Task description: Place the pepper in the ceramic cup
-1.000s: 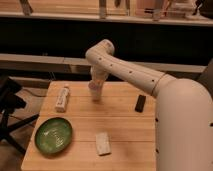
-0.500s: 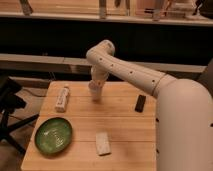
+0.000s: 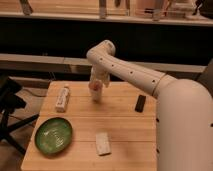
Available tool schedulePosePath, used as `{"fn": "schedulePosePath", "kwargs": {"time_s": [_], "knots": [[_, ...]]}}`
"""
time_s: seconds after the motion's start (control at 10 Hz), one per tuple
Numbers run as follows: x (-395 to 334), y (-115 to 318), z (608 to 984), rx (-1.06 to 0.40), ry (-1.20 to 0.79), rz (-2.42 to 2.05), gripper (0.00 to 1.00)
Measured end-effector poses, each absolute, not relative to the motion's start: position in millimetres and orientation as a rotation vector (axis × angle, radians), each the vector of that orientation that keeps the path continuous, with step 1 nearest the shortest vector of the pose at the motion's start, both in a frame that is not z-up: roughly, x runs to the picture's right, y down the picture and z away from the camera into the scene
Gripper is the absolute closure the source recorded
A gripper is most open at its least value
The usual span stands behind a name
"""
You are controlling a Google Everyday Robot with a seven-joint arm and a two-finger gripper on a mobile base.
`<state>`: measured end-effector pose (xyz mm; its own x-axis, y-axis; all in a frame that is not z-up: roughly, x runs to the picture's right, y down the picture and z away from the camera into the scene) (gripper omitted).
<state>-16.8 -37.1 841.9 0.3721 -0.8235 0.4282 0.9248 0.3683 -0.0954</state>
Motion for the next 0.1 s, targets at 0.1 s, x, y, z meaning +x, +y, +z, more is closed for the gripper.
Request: {"fn": "schedulePosePath", "kwargs": {"time_s": [0.1], "knots": [[-16.1, -37.0, 841.7, -0.346, -0.333, -1.148, 0.20]]}}
